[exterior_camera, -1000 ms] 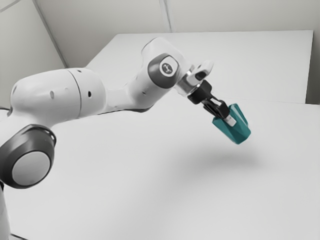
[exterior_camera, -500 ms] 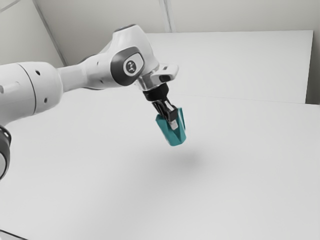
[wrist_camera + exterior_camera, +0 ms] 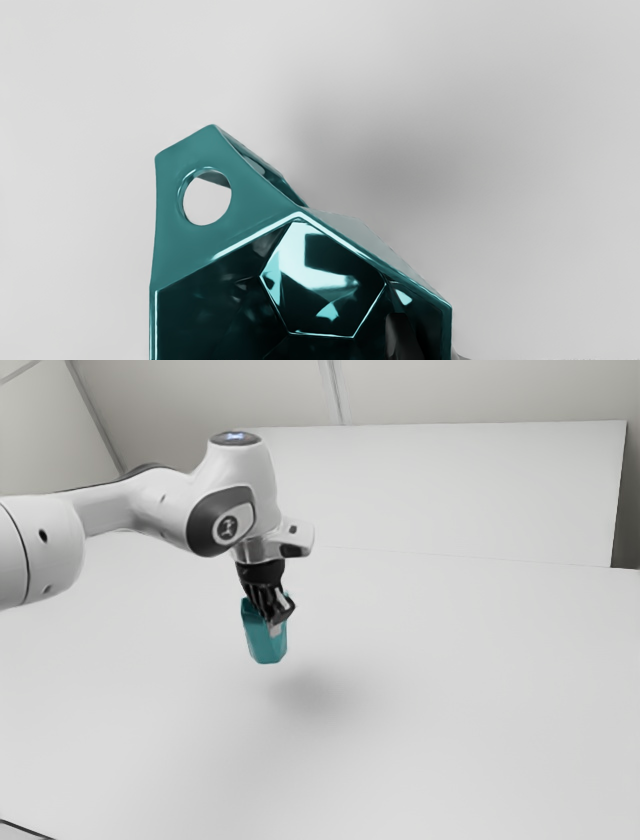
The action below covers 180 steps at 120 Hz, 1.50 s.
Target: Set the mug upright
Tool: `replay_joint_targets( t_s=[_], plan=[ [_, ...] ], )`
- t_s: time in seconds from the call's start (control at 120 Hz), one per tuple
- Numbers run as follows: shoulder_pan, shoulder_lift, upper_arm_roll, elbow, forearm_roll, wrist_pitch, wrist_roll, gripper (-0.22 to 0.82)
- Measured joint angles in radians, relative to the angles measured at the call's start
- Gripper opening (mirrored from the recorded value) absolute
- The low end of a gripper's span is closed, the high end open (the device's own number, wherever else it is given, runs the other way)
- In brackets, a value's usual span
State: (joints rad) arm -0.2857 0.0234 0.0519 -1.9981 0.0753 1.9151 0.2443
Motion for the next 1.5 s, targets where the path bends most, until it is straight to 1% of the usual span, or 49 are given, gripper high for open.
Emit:
replay_joint_targets(
  t_s=[0.108, 0.2, 0.4, 0.592, 0.742, 0.967, 1.333, 1.417, 1.5],
  plan=[
    [0.015, -0.030, -0.002, -0.055, 0.040, 0.011, -0.044, -0.18],
    [0.029, -0.046, -0.004, -0.107, 0.059, 0.044, -0.078, -0.18],
    [0.039, -0.054, -0.005, -0.180, 0.084, 0.166, -0.138, -0.18],
    [0.018, -0.053, -0.005, -0.241, 0.097, 0.286, -0.179, -0.18],
    [0.003, -0.054, -0.005, -0.274, 0.100, 0.349, -0.207, -0.18],
    [0.007, -0.067, -0.005, -0.314, 0.101, 0.403, -0.246, -0.18],
    [0.016, -0.063, -0.005, -0.344, 0.102, 0.452, -0.294, -0.18],
    [0.013, -0.062, -0.004, -0.345, 0.100, 0.457, -0.300, -0.11],
    [0.012, -0.064, -0.004, -0.345, 0.098, 0.460, -0.305, 0.01]
  ],
)
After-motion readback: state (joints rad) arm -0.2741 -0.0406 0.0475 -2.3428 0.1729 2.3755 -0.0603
